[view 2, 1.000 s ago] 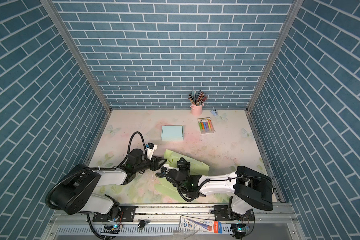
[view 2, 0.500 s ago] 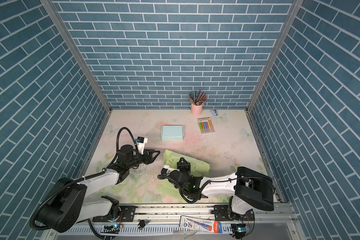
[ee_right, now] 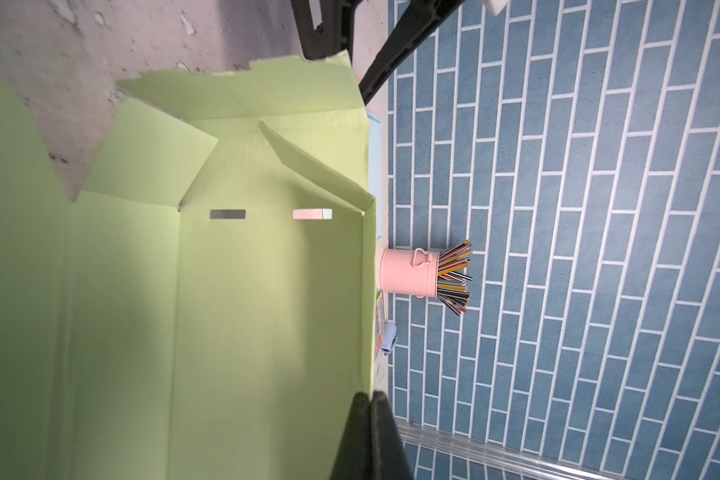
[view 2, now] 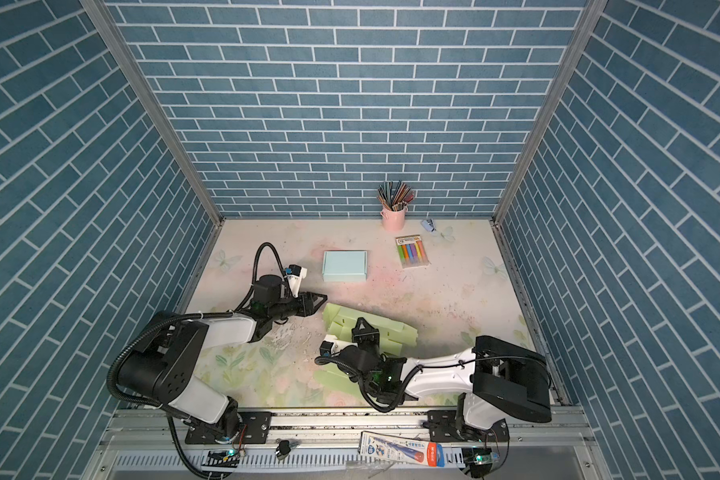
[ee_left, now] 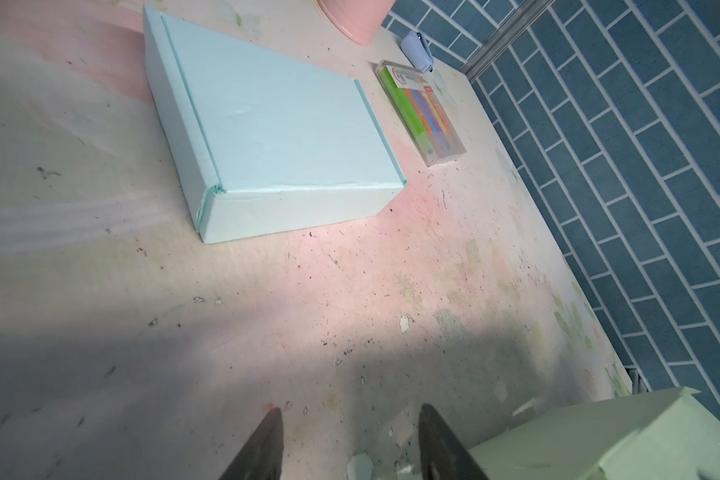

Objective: Fold the paper box

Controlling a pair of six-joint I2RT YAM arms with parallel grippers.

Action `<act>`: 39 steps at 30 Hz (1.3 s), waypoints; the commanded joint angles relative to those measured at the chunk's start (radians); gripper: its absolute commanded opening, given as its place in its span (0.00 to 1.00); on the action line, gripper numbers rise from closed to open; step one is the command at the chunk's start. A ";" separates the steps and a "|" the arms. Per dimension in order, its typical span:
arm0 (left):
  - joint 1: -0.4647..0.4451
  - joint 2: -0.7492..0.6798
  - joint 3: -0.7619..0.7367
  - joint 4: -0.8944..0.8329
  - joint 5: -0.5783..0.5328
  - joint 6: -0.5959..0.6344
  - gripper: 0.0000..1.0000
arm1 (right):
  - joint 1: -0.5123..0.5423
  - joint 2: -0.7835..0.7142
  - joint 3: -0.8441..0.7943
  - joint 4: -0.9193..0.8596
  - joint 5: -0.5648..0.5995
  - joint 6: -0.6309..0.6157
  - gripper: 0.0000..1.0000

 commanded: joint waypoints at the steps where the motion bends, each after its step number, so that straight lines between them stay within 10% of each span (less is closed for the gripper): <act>1: -0.017 0.015 0.004 0.035 0.036 0.019 0.53 | 0.006 0.011 -0.016 0.037 0.011 -0.040 0.00; 39: -0.281 -0.135 -0.317 0.305 -0.140 0.021 0.56 | 0.044 0.021 -0.036 0.061 -0.009 -0.032 0.00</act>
